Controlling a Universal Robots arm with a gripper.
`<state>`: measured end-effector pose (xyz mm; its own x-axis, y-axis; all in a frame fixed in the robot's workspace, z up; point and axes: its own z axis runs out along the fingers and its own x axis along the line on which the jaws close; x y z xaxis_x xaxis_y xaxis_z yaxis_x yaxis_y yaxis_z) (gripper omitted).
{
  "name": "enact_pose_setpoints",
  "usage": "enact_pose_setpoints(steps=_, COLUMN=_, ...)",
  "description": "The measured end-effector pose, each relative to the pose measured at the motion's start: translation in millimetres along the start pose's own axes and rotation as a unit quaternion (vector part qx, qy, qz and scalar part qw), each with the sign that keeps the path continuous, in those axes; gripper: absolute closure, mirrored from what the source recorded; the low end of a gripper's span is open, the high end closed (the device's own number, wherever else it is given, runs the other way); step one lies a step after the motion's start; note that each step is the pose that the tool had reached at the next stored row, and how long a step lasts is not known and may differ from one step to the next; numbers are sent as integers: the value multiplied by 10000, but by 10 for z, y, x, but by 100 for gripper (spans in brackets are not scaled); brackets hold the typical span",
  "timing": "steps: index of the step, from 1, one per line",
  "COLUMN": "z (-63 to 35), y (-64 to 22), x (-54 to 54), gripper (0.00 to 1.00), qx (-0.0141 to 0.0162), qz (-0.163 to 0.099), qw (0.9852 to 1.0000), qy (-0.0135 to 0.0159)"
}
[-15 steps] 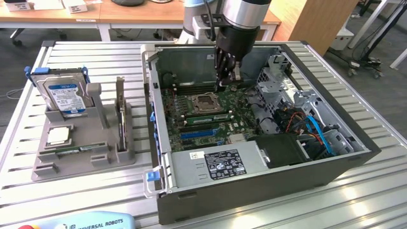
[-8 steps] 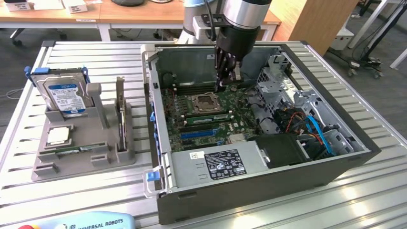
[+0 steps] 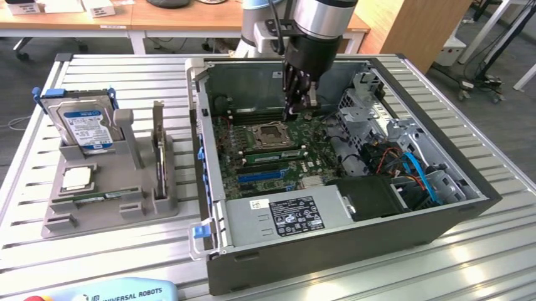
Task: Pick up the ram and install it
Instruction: 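Press down the ram until it locks into place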
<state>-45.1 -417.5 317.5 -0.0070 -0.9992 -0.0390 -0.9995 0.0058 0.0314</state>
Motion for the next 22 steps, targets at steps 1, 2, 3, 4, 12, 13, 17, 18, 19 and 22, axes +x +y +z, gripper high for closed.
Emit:
enact_pose_setpoints(steps=1, z=12, y=-1, x=1, gripper=90, qx=1, qz=0, qw=10000, qy=0)
enact_pose_setpoints(steps=2, z=26, y=-1, x=1, gripper=90, qx=3, qz=0, qw=10000, qy=1)
enact_pose_setpoints(steps=3, z=40, y=-1, x=2, gripper=90, qx=4, qz=0, qw=10000, qy=1)
enact_pose_setpoints(steps=4, z=53, y=-1, x=2, gripper=90, qx=5, qz=0, qw=10000, qy=1)
enact_pose_setpoints(steps=12, z=139, y=-4, x=6, gripper=90, qx=18, qz=-1, qw=10000, qy=0)
enact_pose_setpoints(steps=13, z=149, y=-4, x=6, gripper=90, qx=19, qz=0, qw=10000, qy=0)
enact_pose_setpoints(steps=17, z=199, y=-6, x=8, gripper=90, qx=25, qz=-1, qw=10000, qy=0)
enact_pose_setpoints(steps=18, z=212, y=-6, x=9, gripper=90, qx=25, qz=-1, qw=10000, qy=1)
enact_pose_setpoints(steps=19, z=225, y=-7, x=9, gripper=90, qx=26, qz=-1, qw=10000, qy=0)
enact_pose_setpoints(steps=22, z=262, y=-8, x=10, gripper=90, qx=28, qz=-1, qw=10000, qy=0)
